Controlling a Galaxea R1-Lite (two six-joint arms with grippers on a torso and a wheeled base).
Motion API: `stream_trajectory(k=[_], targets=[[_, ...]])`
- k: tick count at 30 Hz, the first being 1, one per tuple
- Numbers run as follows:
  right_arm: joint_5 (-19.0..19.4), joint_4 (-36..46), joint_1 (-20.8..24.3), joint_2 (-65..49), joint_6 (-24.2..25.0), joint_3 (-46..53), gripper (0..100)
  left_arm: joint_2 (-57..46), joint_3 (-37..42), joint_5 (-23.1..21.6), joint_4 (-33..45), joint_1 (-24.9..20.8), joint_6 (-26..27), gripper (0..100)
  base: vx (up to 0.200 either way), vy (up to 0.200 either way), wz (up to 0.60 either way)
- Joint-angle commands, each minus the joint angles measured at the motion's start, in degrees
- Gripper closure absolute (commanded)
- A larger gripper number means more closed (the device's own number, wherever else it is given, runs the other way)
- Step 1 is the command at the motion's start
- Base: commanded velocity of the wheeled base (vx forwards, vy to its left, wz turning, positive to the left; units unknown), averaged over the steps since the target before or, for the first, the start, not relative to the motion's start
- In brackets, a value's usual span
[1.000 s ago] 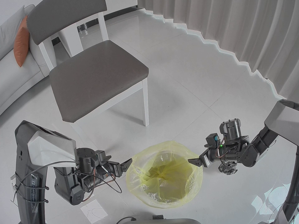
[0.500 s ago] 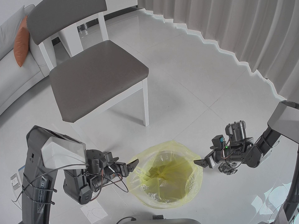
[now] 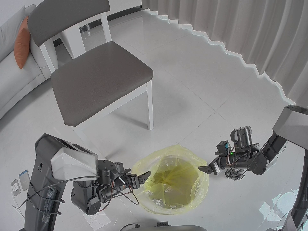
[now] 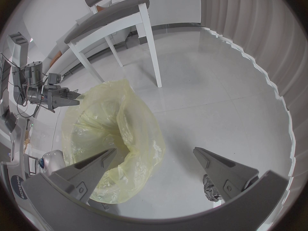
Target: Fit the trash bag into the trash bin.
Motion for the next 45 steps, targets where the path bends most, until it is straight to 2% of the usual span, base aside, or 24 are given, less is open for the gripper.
stream_trajectory(k=[1,15,16,26,37,45], targets=[[0.0,0.0,0.1,0.3,-0.2,0.3,0,0.6,-0.4,-0.3,-1.0,-0.5,0.0,100,0.0,0.0,0.0],[-0.1,-2.5,0.7,2.3,-0.4,-0.6,0,0.7,-0.1,0.3,-1.0,-0.7,0.1,100,0.0,0.0,0.0],[-0.1,-3.0,0.7,2.6,-0.4,-0.6,100,0.6,-0.1,0.3,-1.0,-0.7,0.1,100,0.0,0.0,0.0],[-0.1,-3.8,0.7,4.2,-0.2,-0.7,100,0.8,-0.2,0.4,-1.0,-0.6,0.3,100,0.0,0.0,0.0],[-0.1,-3.4,0.7,9.0,-0.2,-5.3,100,4.3,-3.8,2.9,-0.8,0.5,1.7,100,0.0,0.0,0.0],[0.0,-3.1,0.0,13.5,-0.3,-9.6,100,5.1,-10.0,5.7,7.3,0.3,1.8,100,0.0,0.0,0.0]])
